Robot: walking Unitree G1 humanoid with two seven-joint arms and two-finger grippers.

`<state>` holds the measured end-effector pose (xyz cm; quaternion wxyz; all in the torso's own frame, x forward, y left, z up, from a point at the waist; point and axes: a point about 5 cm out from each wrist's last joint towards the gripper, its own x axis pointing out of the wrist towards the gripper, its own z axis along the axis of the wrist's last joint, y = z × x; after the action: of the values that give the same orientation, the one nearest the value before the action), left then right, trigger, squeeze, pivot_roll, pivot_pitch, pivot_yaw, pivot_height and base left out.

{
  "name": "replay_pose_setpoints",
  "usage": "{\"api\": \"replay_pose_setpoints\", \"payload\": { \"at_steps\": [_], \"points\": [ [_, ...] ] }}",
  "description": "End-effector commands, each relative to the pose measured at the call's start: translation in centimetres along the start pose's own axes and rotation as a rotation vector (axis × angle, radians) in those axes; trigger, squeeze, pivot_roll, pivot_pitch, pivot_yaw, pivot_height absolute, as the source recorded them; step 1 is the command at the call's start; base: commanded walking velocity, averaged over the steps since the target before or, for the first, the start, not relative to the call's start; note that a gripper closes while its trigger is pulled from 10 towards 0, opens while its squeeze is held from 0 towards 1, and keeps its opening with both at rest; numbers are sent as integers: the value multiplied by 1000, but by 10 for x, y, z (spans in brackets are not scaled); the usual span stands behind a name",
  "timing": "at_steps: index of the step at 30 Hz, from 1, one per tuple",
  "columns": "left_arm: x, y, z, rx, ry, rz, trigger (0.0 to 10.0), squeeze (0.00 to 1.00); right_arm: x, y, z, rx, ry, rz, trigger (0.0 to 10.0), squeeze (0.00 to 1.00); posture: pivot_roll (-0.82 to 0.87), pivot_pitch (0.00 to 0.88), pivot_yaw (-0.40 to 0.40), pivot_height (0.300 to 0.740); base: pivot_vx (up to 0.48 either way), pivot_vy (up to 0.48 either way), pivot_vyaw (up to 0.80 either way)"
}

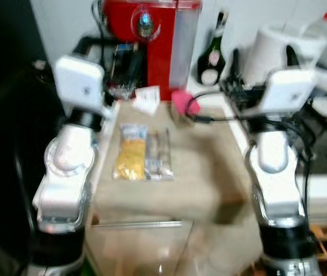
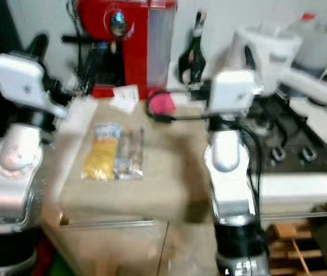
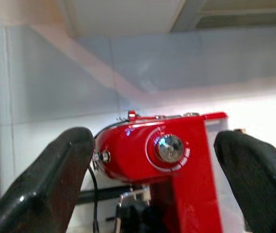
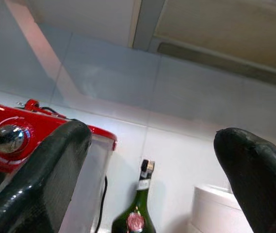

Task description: Restocking fridge

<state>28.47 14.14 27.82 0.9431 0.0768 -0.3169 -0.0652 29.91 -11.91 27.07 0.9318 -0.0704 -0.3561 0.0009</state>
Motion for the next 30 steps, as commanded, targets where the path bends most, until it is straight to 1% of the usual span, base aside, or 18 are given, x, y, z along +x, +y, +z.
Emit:
{"api": "replay_pose_setpoints", "payload": {
  "at_steps": [1, 3, 5, 7, 11, 15, 17, 18, 22, 25, 26, 27, 30],
  "points": [
    [2, -8, 7, -1, -32, -10, 10000, 0, 4, -7, 4, 14, -24, -14, 10000, 0, -43, 0, 5, 740, 431, 0, 0],
    [2, -7, 9, 3, -39, 4, 10000, 0, 7, -4, 5, 60, -22, 8, 10000, 0, -36, 0, 2, 740, 0, 0, 0],
    [2, -7, 8, -3, -32, 8, 10000, 0, 8, 3, 2, 130, 32, 42, 10000, 0, -34, 0, 0, 740, 0, 0, 0],
    [1, -7, 7, -1, -21, 10, 10000, 0, 7, 7, -1, 165, 73, 62, 10000, 0, -34, 0, -1, 740, 0, 0, 0],
    [-1, -7, 5, -4, -8, 12, 10000, 0, 3, 8, -8, 158, 116, 66, 10000, 0, -34, 0, -2, 740, 0, 0, 0],
    [-1, -8, 5, -11, -3, 7, 10000, 0, 2, 9, -13, 174, 150, 70, 10000, 0, -36, 0, 0, 740, 0, 0, 0],
    [-2, -10, 5, -16, 0, 2, 10000, 0, 3, 10, -19, 207, 210, 76, 10000, 0, -35, 0, 0, 740, 0, 0, 0],
    [-2, -10, 5, -16, 0, 2, 10000, 0, 3, 10, -19, 207, 210, 76, 10000, 0, -35, 0, 0, 740, 0, 0, 0],
    [-3, -10, 5, -16, 7, -3, 10000, 0, 4, 13, -29, 210, 270, 92, 10000, 0, -31, 0, -1, 740, 0, 0, 0],
    [-3, -10, 5, -18, 10, -1, 10000, 0, 7, 17, -33, 220, 289, 102, 10000, 0, -26, 0, -2, 740, 0, 0, 0],
    [-4, -9, 5, -19, 11, -1, 10000, 0, 8, 20, -35, 227, 300, 111, 10000, 0, -24, 0, -3, 740, 0, 0, 0],
    [-5, -9, 5, -19, 12, 1, 10000, 0, 11, 29, -42, 251, 335, 132, 10000, 0, -14, 0, -7, 740, 0, 0, 0],
    [-6, -9, 6, -18, 14, 3, 10000, 0, 12, 36, -49, 261, 370, 150, 10000, 0, -3, 0, -11, 740, 0, 0, 0]
  ]
}}
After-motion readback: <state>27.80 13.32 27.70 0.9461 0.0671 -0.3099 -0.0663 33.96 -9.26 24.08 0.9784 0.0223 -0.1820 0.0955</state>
